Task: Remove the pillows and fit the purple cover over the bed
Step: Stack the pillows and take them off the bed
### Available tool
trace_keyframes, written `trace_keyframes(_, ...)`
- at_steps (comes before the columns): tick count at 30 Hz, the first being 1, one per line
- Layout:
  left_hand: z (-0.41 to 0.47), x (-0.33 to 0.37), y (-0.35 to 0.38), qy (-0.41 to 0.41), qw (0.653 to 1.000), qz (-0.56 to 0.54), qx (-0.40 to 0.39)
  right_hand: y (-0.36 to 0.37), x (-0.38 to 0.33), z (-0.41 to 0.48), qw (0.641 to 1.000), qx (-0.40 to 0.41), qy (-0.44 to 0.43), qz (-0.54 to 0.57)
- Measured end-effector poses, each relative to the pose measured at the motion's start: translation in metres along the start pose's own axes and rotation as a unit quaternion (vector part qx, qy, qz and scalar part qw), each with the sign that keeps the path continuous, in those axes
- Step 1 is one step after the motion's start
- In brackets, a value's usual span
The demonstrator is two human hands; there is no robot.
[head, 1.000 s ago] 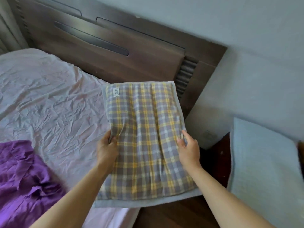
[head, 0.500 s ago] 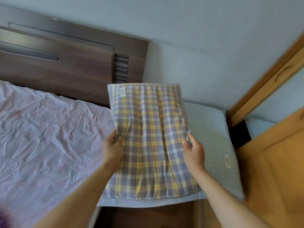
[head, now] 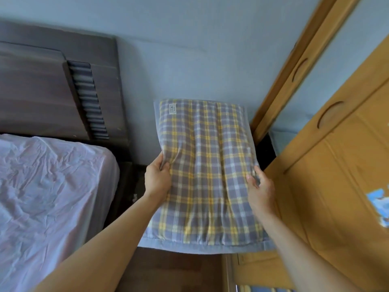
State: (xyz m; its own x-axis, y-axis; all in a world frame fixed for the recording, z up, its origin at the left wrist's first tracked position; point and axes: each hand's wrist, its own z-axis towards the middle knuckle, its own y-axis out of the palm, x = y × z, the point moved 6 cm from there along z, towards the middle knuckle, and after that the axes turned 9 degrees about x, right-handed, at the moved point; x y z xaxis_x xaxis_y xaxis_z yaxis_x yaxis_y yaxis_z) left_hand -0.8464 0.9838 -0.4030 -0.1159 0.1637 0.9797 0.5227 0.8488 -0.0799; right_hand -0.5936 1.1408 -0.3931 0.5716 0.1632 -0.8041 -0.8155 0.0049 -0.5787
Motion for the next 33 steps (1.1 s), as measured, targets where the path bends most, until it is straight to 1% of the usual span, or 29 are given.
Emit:
trace_keyframes(3,0.005,-0.002,0.032,0.008,1.0,0.003,-0.004,-0.01,0.021,0.024,1.0,0.018,0.004,-0.005)
trace_keyframes(6,0.015,-0.022,0.055,-0.011,0.999,0.043,-0.032,-0.011,0.053,0.044,0.998,-0.004,0.035,-0.049)
trace_keyframes(8,0.016,-0.044,0.069,-0.056,0.99,0.102,-0.077,-0.002,0.08,0.051,0.989,-0.067,0.074,-0.107)
trace_keyframes(9,0.014,-0.055,0.074,-0.063,0.98,0.156,-0.101,0.005,0.092,0.051,0.981,-0.108,0.097,-0.13)
trace_keyframes(11,0.01,-0.07,0.082,-0.039,0.955,0.266,-0.122,0.017,0.108,0.046,0.962,-0.169,0.125,-0.172)
trace_keyframes(12,0.009,-0.075,0.083,-0.027,0.949,0.292,-0.116,0.021,0.112,0.044,0.957,-0.185,0.12,-0.189)
trace_keyframes(15,0.012,-0.084,0.083,-0.025,0.948,0.302,-0.1,0.027,0.116,0.042,0.953,-0.197,0.103,-0.207)
trace_keyframes(19,0.015,-0.088,0.084,-0.036,0.952,0.285,-0.108,0.027,0.115,0.042,0.945,-0.199,0.088,-0.243)
trace_keyframes(21,0.015,-0.085,0.081,-0.034,0.955,0.273,-0.108,0.025,0.107,0.042,0.938,-0.179,0.054,-0.291)
trace_keyframes(23,0.015,-0.082,0.078,-0.024,0.959,0.262,-0.108,0.026,0.091,0.038,0.934,-0.148,-0.006,-0.325)
trace_keyframes(26,0.012,-0.072,0.06,-0.006,0.963,0.255,-0.091,0.048,0.052,0.018,0.936,-0.14,-0.1,-0.307)
trace_keyframes(29,0.014,-0.072,0.025,-0.012,0.968,0.242,-0.061,0.084,0.005,-0.013,0.933,-0.19,-0.179,-0.247)
trace_keyframes(33,0.01,-0.071,-0.054,-0.011,0.967,0.254,-0.006,0.138,-0.05,-0.066,0.911,-0.253,-0.26,-0.194)
